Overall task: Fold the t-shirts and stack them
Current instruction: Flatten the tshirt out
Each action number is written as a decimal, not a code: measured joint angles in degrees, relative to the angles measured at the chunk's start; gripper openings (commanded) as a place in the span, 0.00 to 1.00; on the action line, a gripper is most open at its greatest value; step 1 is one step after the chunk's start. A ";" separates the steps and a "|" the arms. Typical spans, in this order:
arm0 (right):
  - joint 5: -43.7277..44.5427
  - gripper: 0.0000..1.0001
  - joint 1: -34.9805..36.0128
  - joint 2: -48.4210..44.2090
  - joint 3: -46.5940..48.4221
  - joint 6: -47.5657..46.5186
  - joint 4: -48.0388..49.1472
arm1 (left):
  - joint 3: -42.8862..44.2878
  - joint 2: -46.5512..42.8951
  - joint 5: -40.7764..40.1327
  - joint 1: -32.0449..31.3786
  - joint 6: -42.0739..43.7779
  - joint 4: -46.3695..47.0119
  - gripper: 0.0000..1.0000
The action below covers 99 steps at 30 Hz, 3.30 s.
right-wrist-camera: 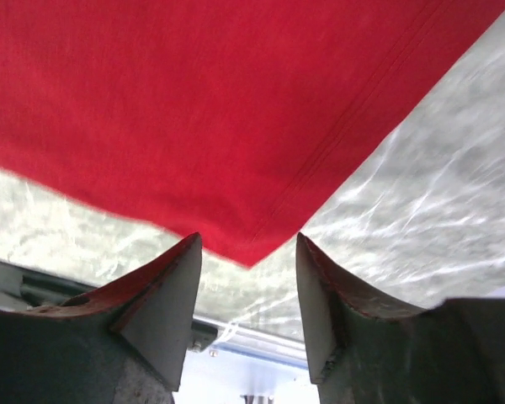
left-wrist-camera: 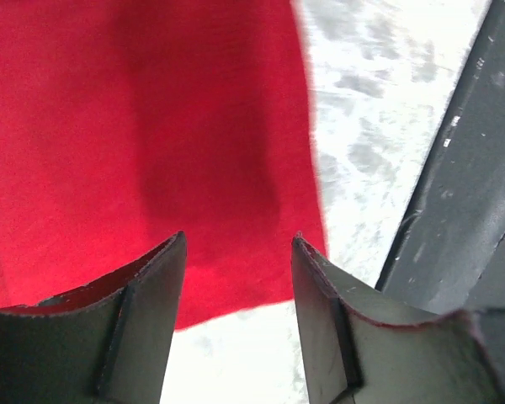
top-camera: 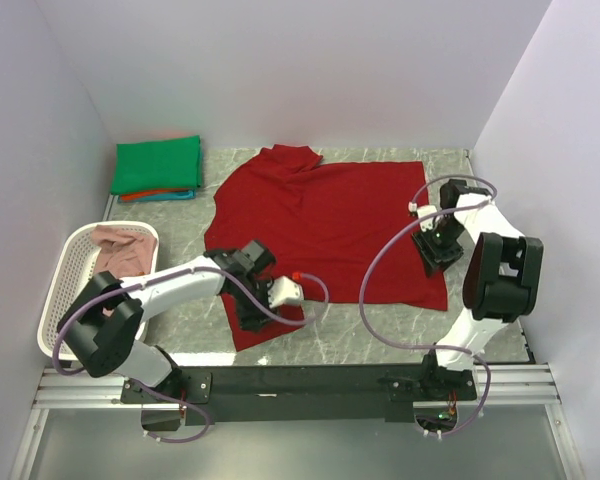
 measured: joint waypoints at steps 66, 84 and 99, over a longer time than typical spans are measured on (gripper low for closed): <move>5.20 0.00 -5.14 0.11 -9.29 -4.50 -0.37 | -1.53 5.40 -5.55 -20.22 -12.00 21.84 0.65; 5.40 0.00 -5.14 1.18 -3.52 -5.75 -4.00 | -2.34 -7.15 -1.70 -10.32 -4.72 9.18 0.01; 9.66 0.65 -5.35 0.94 -11.91 -10.29 -4.35 | -1.36 -5.40 7.96 -14.56 -1.97 0.33 0.48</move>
